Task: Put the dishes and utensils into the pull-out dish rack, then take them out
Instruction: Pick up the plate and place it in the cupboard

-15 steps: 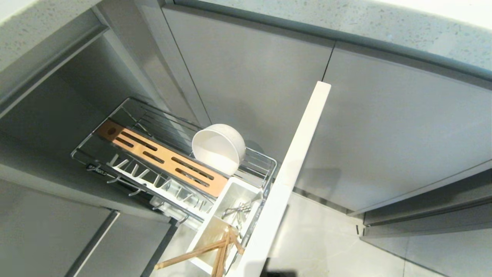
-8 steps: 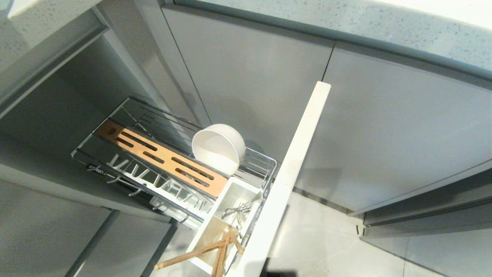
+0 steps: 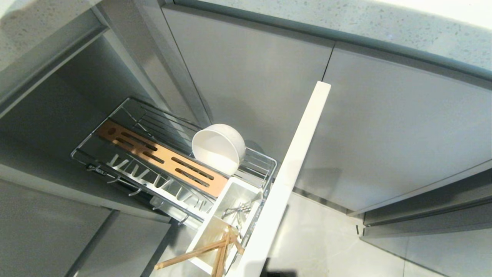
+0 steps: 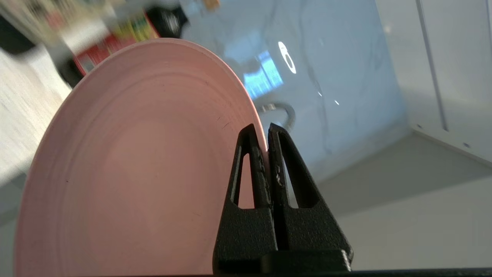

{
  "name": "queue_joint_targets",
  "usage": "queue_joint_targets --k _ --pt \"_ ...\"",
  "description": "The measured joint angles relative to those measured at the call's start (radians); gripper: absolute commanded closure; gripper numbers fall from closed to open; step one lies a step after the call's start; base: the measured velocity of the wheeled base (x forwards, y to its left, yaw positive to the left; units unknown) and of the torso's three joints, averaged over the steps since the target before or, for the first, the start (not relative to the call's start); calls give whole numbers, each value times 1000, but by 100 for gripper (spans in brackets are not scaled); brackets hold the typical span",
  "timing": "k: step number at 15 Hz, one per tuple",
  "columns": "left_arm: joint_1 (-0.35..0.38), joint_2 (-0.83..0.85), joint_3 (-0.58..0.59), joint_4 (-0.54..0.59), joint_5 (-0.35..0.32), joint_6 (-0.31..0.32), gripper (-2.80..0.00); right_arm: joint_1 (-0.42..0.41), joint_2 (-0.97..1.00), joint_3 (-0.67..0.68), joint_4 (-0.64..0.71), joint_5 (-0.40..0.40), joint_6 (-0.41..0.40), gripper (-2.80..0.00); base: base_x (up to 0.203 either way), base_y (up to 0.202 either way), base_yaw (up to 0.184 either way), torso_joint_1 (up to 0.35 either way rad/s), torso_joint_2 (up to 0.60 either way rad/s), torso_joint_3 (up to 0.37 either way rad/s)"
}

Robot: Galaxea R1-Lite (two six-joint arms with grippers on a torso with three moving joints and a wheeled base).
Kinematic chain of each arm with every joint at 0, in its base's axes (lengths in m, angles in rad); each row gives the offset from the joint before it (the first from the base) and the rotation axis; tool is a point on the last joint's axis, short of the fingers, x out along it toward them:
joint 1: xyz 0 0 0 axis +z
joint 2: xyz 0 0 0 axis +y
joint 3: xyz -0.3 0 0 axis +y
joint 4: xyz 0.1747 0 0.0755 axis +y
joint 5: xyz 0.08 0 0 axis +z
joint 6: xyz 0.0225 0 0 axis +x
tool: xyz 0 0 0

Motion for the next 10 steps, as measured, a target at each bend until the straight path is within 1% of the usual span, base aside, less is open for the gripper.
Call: queue_joint_targets --k 2,4,5,9,10 --pt "-61 2 21 -2 8 -10 0 0 0 0 0 0 0 0 0 0 0 0 0 0" --pt "-105 4 51 -3 37 -19 0 0 0 0 0 0 0 0 0 0 0 0 0 0" --pt "-117 3 74 4 47 -34 0 0 0 0 0 0 0 0 0 0 0 0 0 0" --pt "-129 -3 179 50 79 -134 0 0 0 0 0 0 0 0 0 0 0 0 0 0" --pt "-129 -3 190 65 94 -142 0 0 0 0 0 0 0 0 0 0 0 0 0 0"
